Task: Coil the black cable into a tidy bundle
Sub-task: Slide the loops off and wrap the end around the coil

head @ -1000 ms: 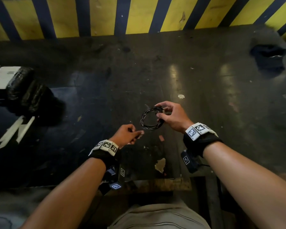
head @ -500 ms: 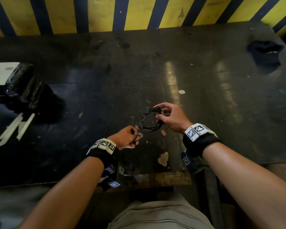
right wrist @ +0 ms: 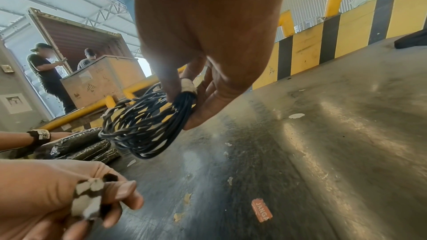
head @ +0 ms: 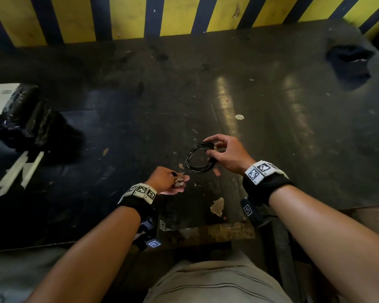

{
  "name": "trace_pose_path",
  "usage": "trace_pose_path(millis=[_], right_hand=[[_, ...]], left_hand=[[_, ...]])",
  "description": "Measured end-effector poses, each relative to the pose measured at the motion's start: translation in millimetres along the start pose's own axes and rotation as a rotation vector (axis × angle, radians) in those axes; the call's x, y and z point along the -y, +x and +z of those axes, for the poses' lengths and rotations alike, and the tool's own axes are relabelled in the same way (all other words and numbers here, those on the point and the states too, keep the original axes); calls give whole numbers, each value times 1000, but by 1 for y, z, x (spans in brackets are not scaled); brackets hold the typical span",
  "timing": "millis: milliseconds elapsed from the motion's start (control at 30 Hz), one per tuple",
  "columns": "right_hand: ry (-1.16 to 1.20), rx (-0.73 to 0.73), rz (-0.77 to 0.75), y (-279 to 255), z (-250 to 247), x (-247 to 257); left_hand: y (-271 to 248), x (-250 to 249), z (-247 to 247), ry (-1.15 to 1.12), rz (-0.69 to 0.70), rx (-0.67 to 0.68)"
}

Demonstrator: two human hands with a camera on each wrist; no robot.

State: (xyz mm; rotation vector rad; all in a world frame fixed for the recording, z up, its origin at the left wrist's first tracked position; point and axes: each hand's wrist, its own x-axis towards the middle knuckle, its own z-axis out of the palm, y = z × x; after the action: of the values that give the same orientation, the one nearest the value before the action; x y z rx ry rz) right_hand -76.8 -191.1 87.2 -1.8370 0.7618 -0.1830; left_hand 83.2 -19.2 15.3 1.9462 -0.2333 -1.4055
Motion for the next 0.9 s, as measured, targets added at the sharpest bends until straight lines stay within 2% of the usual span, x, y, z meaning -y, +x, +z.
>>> trace_pose_path(millis=[133, 267, 500, 567, 700, 900], right_hand=[[-1, -6, 7, 0, -2, -3], [10, 6, 17, -1, -4, -5], [24, 10, 18, 2, -9, -10], [17, 8, 17, 3, -11, -12], [8, 9, 23, 6, -14, -23], [-38, -7, 12, 6, -16, -31]], left_hand=[[0, -1, 5, 99, 60, 123], [1, -5, 10, 106, 82, 174], [2, -15, 11, -120, -5, 109], [2, -15, 10, -65, 3, 118], [9, -8, 10, 43, 52, 50], [12, -6, 21, 88, 5, 140]])
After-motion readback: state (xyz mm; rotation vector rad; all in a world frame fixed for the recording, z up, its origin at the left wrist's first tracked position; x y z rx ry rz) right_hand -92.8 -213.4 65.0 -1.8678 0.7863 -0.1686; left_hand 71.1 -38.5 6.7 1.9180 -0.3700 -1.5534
